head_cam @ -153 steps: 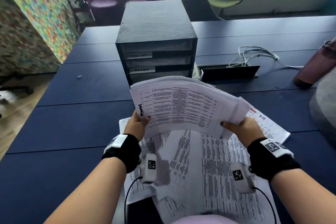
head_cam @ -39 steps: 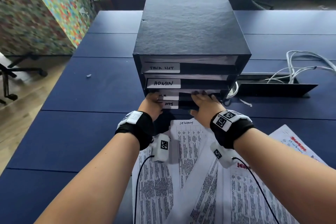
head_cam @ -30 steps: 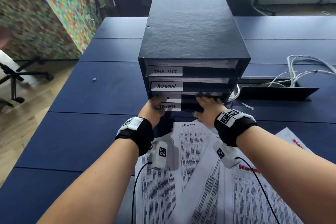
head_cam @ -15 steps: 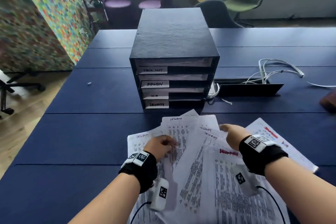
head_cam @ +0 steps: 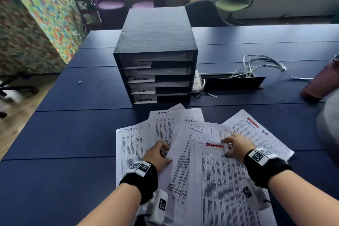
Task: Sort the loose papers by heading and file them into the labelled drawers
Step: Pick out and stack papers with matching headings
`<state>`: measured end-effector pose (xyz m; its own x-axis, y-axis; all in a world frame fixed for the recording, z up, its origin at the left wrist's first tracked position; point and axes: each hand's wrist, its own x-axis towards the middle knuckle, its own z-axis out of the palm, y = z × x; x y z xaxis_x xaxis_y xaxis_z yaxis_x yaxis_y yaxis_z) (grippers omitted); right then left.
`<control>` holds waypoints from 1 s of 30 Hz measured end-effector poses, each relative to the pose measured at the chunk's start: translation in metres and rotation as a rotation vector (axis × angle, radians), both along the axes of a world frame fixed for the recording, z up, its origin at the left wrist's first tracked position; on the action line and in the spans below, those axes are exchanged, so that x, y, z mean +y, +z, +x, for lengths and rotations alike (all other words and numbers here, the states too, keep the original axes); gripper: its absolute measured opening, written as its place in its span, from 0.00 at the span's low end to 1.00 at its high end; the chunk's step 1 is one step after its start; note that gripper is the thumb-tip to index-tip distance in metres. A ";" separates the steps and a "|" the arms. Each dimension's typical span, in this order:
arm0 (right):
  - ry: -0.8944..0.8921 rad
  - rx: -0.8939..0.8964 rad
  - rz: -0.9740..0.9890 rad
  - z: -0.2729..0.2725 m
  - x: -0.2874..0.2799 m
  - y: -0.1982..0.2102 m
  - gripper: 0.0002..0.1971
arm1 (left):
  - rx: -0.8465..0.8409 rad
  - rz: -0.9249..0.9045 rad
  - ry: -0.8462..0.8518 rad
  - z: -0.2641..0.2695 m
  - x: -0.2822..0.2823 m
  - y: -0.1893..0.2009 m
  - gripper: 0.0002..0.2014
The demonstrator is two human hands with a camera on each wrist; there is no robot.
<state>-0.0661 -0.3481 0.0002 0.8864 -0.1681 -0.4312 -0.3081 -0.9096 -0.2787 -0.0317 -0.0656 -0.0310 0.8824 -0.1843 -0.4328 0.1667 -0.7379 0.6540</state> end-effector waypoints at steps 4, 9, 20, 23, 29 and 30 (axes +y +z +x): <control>0.007 -0.029 0.021 -0.012 -0.007 -0.004 0.20 | -0.078 0.117 0.065 -0.010 -0.007 0.000 0.14; 0.053 -0.026 0.031 -0.022 -0.018 -0.004 0.30 | -0.177 0.181 0.003 -0.024 -0.030 0.002 0.04; 0.067 -0.163 0.109 -0.034 -0.040 -0.004 0.19 | 0.047 -0.003 0.056 -0.054 -0.084 -0.008 0.10; 0.060 -0.193 0.077 -0.034 -0.045 -0.003 0.17 | 0.025 0.055 0.088 -0.052 -0.083 -0.008 0.11; 0.092 -0.245 -0.007 -0.020 -0.054 0.010 0.05 | -0.060 0.093 0.217 -0.037 -0.066 -0.002 0.04; 0.096 -0.261 -0.021 -0.016 -0.055 0.012 0.05 | -0.063 0.084 0.248 -0.034 -0.063 -0.002 0.03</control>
<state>-0.0821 -0.4028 0.0124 0.9794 -0.0842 -0.1838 -0.1403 -0.9376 -0.3181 -0.0655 -0.1281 -0.0326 0.9217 0.0754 -0.3804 0.3104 -0.7316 0.6070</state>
